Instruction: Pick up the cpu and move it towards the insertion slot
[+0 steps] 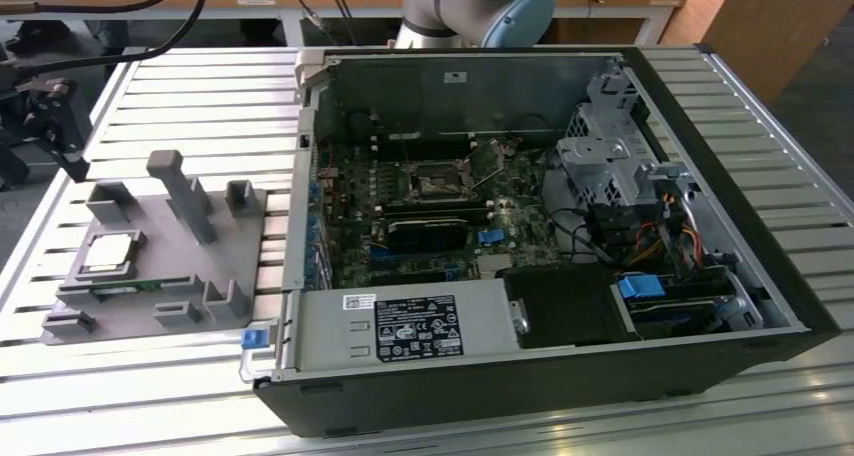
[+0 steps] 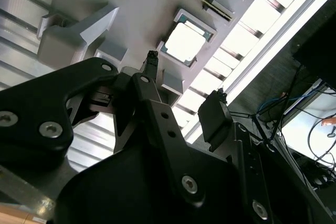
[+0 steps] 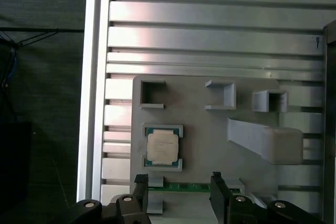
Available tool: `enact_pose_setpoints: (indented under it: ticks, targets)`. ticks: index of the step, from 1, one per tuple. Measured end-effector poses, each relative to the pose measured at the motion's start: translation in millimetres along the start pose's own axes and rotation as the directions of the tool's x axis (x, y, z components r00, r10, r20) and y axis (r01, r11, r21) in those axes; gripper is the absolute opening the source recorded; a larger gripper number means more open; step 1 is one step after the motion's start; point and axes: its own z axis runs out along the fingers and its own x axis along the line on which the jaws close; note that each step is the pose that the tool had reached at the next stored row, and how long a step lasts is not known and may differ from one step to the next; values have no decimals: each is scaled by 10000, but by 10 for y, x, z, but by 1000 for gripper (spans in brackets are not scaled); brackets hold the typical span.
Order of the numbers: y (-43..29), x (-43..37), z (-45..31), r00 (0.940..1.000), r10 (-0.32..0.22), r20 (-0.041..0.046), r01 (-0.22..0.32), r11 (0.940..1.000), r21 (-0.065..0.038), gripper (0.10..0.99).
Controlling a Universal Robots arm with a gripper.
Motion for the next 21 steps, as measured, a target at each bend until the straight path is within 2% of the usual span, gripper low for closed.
enact_pose_setpoints:
  ticks: [21]
  targets:
    - [-3,0,81,10000,0,0,0,10000,0,588]
